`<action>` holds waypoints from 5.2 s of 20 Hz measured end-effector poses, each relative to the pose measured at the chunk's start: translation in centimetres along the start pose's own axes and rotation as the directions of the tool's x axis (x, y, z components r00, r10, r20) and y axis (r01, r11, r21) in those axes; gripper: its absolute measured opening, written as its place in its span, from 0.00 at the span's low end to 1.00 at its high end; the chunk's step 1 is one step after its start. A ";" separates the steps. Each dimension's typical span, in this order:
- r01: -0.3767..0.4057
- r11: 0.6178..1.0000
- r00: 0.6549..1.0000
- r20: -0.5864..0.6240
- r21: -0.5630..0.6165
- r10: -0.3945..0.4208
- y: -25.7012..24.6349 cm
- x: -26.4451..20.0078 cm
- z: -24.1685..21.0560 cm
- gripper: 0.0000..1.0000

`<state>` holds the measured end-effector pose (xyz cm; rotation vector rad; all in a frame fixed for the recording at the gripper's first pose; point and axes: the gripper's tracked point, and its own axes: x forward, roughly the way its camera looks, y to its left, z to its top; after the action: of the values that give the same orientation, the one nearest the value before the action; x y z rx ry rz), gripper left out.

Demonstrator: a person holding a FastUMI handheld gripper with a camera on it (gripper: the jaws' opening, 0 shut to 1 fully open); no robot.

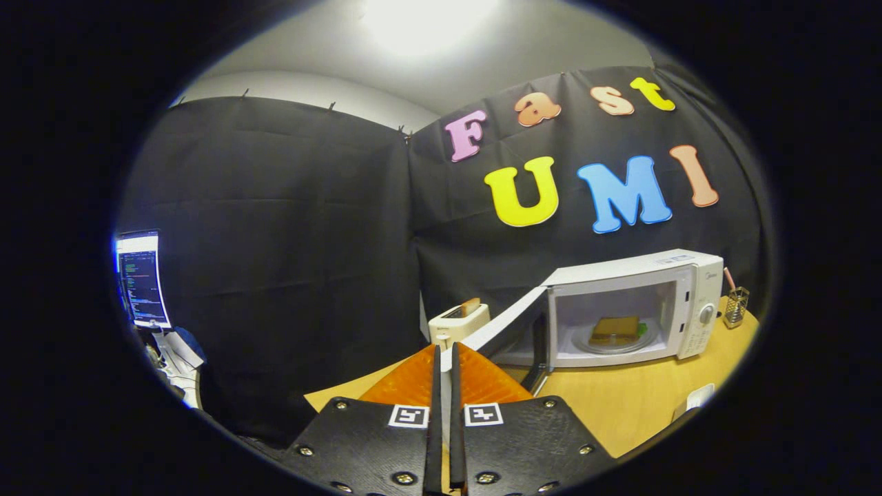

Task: Open the microwave, put the food inside, and close the microwave door.

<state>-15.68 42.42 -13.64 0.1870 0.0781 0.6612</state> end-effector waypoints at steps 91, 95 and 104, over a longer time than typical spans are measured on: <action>0.664 0.744 0.747 0.028 -0.072 -0.664 -44.8 3.4 2.6 0.01; 0.660 0.748 0.751 0.048 -0.074 -0.658 -45.0 3.9 3.0 0.02; 0.616 0.785 0.787 0.003 -0.074 -0.617 -43.4 -0.7 7.6 0.54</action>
<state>10.88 7.32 -14.70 0.0746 0.1295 0.0028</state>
